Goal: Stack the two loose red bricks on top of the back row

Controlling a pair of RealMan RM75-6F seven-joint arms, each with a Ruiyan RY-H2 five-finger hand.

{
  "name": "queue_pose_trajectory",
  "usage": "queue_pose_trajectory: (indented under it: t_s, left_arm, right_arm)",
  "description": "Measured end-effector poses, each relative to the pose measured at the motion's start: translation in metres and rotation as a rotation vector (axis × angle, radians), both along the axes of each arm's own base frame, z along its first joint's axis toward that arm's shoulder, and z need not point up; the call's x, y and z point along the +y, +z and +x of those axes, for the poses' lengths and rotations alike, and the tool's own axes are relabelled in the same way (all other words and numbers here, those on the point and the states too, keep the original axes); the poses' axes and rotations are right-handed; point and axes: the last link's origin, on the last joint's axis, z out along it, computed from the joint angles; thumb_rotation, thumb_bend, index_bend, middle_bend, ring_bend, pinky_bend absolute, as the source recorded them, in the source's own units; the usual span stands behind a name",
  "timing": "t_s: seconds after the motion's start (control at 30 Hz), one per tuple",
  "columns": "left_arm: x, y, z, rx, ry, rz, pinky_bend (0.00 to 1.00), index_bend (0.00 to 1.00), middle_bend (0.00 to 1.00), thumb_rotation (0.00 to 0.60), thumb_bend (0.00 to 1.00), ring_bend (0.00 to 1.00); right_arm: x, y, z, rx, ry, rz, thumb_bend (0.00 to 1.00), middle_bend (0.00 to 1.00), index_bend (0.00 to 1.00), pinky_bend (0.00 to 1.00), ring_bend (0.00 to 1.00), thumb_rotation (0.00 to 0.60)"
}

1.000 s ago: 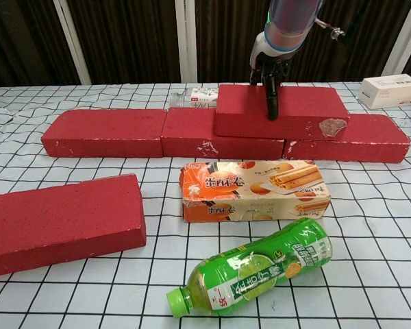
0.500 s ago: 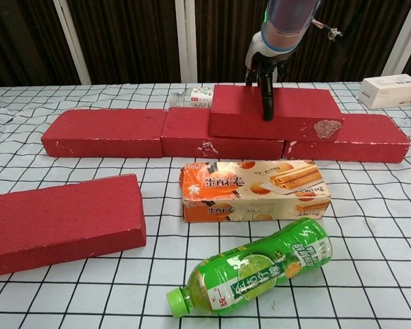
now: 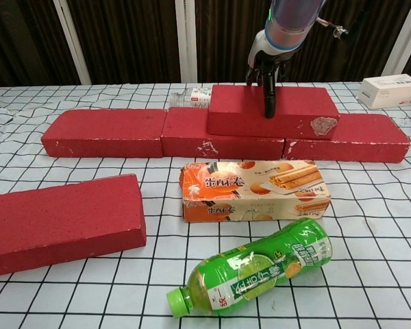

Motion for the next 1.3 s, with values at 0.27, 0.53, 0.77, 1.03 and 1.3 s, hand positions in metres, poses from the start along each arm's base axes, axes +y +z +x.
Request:
queue_pose_trajectory:
  t_s: [0.27,0.53,0.77,1.03,1.3]
  left_arm:
    - [0.000,0.000,0.000,0.000,-0.002,0.000,0.18,0.00,0.00,0.600,0.00,0.00]
    - [-0.002,0.001,0.001,-0.005,-0.007,0.002,0.18,0.00,0.00,0.600,0.00,0.00]
    - [-0.002,0.003,0.000,-0.009,-0.010,0.008,0.18,0.00,0.00,0.600,0.00,0.00]
    - [0.001,0.005,-0.002,-0.010,-0.032,0.002,0.18,0.00,0.00,0.600,0.00,0.00]
    - [0.002,0.002,0.002,-0.028,-0.095,-0.013,0.18,0.00,0.00,0.600,0.00,0.00]
  right_arm:
    - [0.003,0.003,0.006,0.004,0.005,0.016,0.22,0.00,0.00,0.00,0.00,0.600]
    - [0.005,0.014,0.015,-0.034,0.022,0.003,0.22,0.00,0.00,0.00,0.00,0.600]
    - [0.007,0.035,0.019,-0.073,0.047,-0.023,0.22,0.00,0.00,0.00,0.00,0.600]
    - [0.012,0.075,0.007,-0.144,0.186,-0.150,0.22,0.00,0.00,0.00,0.00,0.600]
    - [0.055,0.145,-0.094,-0.238,0.250,-0.339,0.22,0.00,0.00,0.00,0.00,0.600]
